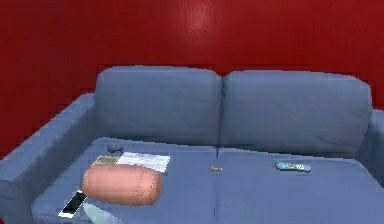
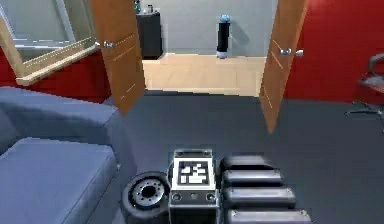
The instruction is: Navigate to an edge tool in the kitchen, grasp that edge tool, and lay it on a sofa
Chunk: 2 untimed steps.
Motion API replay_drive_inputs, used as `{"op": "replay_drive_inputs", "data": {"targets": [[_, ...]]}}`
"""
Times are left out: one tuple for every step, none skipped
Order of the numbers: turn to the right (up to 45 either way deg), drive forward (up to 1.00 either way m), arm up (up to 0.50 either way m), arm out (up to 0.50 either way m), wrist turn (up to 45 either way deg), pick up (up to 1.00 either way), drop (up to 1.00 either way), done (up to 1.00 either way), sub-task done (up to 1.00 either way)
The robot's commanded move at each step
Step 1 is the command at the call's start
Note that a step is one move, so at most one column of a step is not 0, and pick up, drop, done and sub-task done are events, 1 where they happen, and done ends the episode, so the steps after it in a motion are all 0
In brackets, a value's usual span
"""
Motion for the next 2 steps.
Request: {"op": "replay_drive_inputs", "data": {"targets": [[-45.0,0.0,0.0,0.0,0.0,0.0,0.0,0.0,0.0],[-21.0,0.0,0.0,0.0,0.0,0.0,0.0,0.0,0.0]]}}
